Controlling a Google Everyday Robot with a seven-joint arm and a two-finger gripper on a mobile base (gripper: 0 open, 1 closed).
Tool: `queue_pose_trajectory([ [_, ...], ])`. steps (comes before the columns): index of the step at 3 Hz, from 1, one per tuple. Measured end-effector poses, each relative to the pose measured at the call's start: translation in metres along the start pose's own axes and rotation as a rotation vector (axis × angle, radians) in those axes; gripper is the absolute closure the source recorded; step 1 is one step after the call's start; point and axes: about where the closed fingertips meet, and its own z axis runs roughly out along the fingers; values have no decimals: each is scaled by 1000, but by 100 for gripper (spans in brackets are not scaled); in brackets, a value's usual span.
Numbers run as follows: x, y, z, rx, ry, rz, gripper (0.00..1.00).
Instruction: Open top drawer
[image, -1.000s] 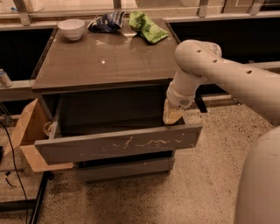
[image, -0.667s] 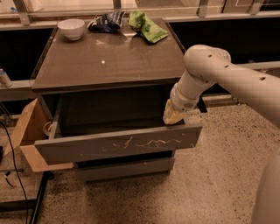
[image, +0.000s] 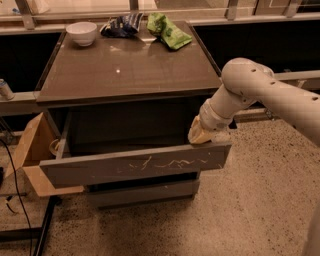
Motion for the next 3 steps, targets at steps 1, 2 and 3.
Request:
queue_pose_trajectory([
  [1, 0, 2, 1, -21, -9, -1, 100],
  [2, -1, 5, 3, -51, -9, 0, 100],
  [3, -3, 13, 8, -112, -9, 1, 100],
])
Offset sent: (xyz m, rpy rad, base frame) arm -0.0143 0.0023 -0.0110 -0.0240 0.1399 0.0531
